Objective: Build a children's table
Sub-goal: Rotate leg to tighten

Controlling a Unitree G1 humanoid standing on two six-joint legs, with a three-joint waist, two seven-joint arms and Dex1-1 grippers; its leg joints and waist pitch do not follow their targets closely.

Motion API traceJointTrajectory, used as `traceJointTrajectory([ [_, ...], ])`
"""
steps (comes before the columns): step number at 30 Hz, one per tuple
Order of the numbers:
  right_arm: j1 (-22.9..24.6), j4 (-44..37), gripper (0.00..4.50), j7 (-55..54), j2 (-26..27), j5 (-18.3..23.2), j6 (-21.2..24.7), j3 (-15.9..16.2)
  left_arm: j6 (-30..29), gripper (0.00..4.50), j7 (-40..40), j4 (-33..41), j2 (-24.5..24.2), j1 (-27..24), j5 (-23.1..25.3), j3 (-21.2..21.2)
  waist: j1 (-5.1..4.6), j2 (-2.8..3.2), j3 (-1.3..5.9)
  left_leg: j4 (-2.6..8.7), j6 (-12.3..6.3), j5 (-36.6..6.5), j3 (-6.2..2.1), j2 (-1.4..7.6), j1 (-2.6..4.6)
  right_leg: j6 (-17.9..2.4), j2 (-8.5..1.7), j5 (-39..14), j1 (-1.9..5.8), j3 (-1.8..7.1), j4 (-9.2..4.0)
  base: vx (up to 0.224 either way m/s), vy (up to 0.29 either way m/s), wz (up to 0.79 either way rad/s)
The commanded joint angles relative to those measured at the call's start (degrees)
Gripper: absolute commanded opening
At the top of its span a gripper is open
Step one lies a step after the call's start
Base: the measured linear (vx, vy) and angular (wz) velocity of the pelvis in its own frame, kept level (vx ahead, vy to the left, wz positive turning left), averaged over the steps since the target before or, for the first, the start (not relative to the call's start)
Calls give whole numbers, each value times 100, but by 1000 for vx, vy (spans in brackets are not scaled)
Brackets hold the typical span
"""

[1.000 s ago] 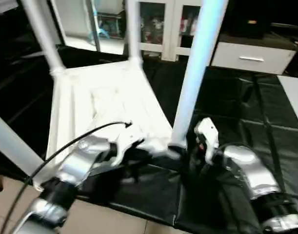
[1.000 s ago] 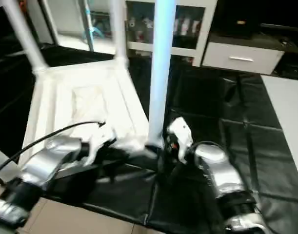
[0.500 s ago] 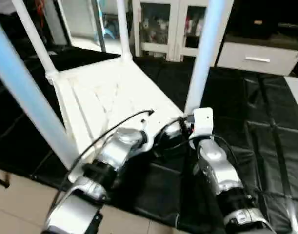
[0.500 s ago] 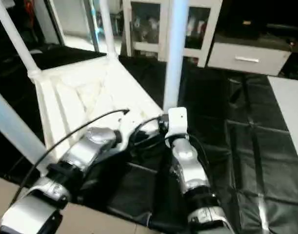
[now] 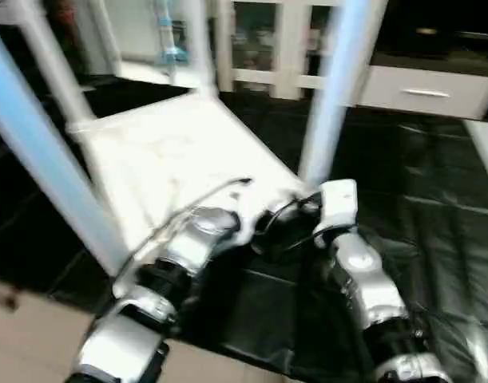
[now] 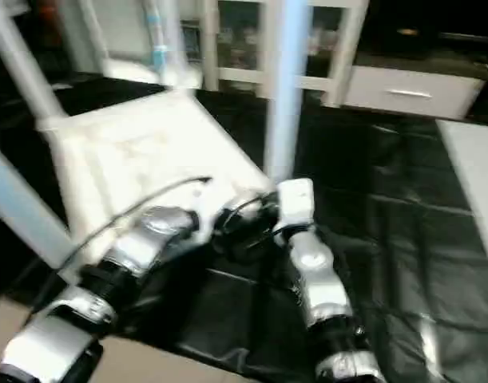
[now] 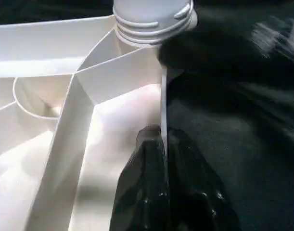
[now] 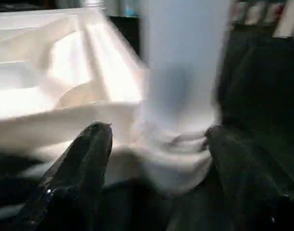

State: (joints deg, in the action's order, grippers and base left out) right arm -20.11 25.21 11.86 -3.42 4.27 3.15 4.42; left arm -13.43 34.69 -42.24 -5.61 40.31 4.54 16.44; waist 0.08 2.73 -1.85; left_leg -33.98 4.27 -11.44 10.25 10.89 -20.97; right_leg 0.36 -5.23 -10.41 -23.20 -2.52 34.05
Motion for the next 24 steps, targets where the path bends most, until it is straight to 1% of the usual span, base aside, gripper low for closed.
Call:
traceJointTrajectory([
  [1, 88, -732, 388, 1571, -730, 493, 496, 291, 143, 0, 837, 436, -431, -477, 18, 255, 55, -158, 293, 418, -582, -1115, -46, 118, -62, -1126, -216, -1237, 351, 141, -424, 0, 0, 0],
  [2, 88, -732, 402, 1571, -730, 493, 496, 291, 143, 0, 837, 436, -431, -477, 18, 255, 74, -145, 299, 415, -627, -1086, -61, 140, -56, -1151, -227, -1164, 368, 139, -412, 0, 0, 0],
  [3, 173, -959, 402, 2276, -1152, 569, 579, 463, 242, 0, 1320, 696, -626, -653, -12, 421, 73, -145, 295, 407, -669, -1061, -49, 152, -51, -1176, -221, -1083, 347, 154, -414, 0, 0, 0],
  [4, 250, -1141, 413, 2894, -1576, 587, 649, 617, 208, 0, 1709, 970, -821, -814, -50, 558, 81, -172, 294, 396, -733, -1014, -39, 170, -43, -1269, -218, -912, 341, 155, -397, 0, 0, 0],
  [5, 297, -1230, 413, 3321, -1892, 577, 633, 713, 303, 0, 2068, 1193, -986, -947, -123, 660, 99, -160, 284, 395, -773, -1054, -37, 176, -38, -1358, -228, -913, 335, 156, -391, 0, 0, 0],
  [6, 332, -1298, 413, 3575, -2067, 558, 630, 746, 370, 0, 2276, 1327, -1087, -1025, -176, 722, 104, -142, 289, 393, -764, -1055, -30, 188, -38, -1386, -244, -895, 323, 162, -376, 0, 0, 0],
  [7, 334, -1301, 413, 3584, -2073, 558, 630, 747, 373, 0, 2284, 1332, -1091, -1028, -178, 724, 114, -137, 281, 398, -744, -1038, -27, 190, -29, -1412, -234, -879, 309, 159, -378, 0, 0, 0],
  [8, 334, -1303, 413, 3646, -2116, 561, 639, 745, 346, 0, 2357, 1391, -1126, -1056, -209, 741, 128, -132, 278, 398, -704, -1053, -10, 188, 2, -1448, -222, -899, 274, 162, -383, 0, 0, 0],
  [9, 323, -1310, 413, 4062, -2410, 585, 677, 730, 209, 0, 2813, 1757, -1371, -1223, -377, 863, 158, -169, 285, 401, -666, -1049, -16, 200, 12, -1470, -232, -889, 301, 159, -369, 0, 0, 0],
  [10, 307, -1317, 413, 4239, -2540, 607, 708, 726, 139, 0, 2952, 1878, -1468, -1272, -412, 913, 183, -150, 280, 415, -652, -1030, -25, 215, 6, -1503, -246, -865, 296, 168, -347, 0, 0, 0],
  [11, 304, -1318, 413, 4272, -2564, 610, 709, 728, 131, 0, 2979, 1897, -1485, -1279, -416, 924, 193, -158, 276, 413, -635, -1008, -17, 212, 16, -1520, -230, -820, 294, 168, -345, 0, 0, 0],
  [12, 269, -1357, 413, 4508, -2758, 653, 747, 764, 39, 0, 3213, 2061, -1629, -1335, -455, 997, 205, -169, 281, 402, -637, -1009, -3, 212, 43, -1552, -226, -738, 279, 175, -339, 0, 0, 0],
  [14, 246, -1376, 413, 4570, -2813, 679, 778, 785, -10, 0, 3332, 2141, -1689, -1357, -478, 1030, 228, -156, 271, 400, -630, -1009, 10, 209, 60, -1591, -227, -668, 268, 183, -335, 0, 0, 0],
  [15, 232, -1418, 413, 4638, -2880, 730, 832, 812, -62, 0, 3432, 2244, -1743, -1393, -492, 1043, 230, -164, 266, 410, -612, -1039, 6, 209, 47, -1573, -223, -734, 281, 177, -336, 0, 0, 0],
  [16, 218, -1445, 413, 4707, -2917, 765, 866, 847, -125, 0, 3516, 2336, -1787, -1421, -510, 1054, 235, -196, 260, 413, -599, -1071, 6, 213, 42, -1548, -229, -796, 282, 178, -343, 0, 0, 0],
  [17, 210, -1449, 413, 4761, -2921, 767, 873, 866, -140, 0, 3551, 2380, -1806, -1439, -511, 1049, 254, -187, 266, 415, -571, -1062, 1, 215, 55, -1510, -240, -867, 285, 183, -338, 0, 0, 0],
  [18, 204, -1452, 413, 4803, -2925, 769, 878, 881, -151, 0, 3578, 2416, -1822, -1452, -512, 1046, 253, -189, 261, 415, -564, -1071, 6, 216, 54, -1498, -235, -901, 275, 186, -344, 0, 0, 0],
  [19, 195, -1454, 413, 4868, -2926, 767, 883, 902, -165, 0, 3614, 2464, -1841, -1472, -512, 1037, 251, -185, 267, 413, -546, -1061, 1, 212, 49, -1485, -235, -914, 280, 183, -338, 0, 0, 0],
  [22, 162, -1414, 413, 5053, -2847, 766, 910, 903, -251, 0, 3605, 2588, -1868, -1488, -544, 1018, 256, -196, 269, 409, -515, -1026, 1, 207, 42, -1483, -230, -851, 283, 183, -329, 0, 0, 0],
  [24, 150, -1402, 413, 5162, -2841, 798, 938, 902, -296, 0, 3603, 2633, -1885, -1488, -556, 1023, 259, -198, 280, 399, -534, -956, -3, 205, 33, -1500, -233, -725, 293, 183, -311, 0, 0, 0],
])
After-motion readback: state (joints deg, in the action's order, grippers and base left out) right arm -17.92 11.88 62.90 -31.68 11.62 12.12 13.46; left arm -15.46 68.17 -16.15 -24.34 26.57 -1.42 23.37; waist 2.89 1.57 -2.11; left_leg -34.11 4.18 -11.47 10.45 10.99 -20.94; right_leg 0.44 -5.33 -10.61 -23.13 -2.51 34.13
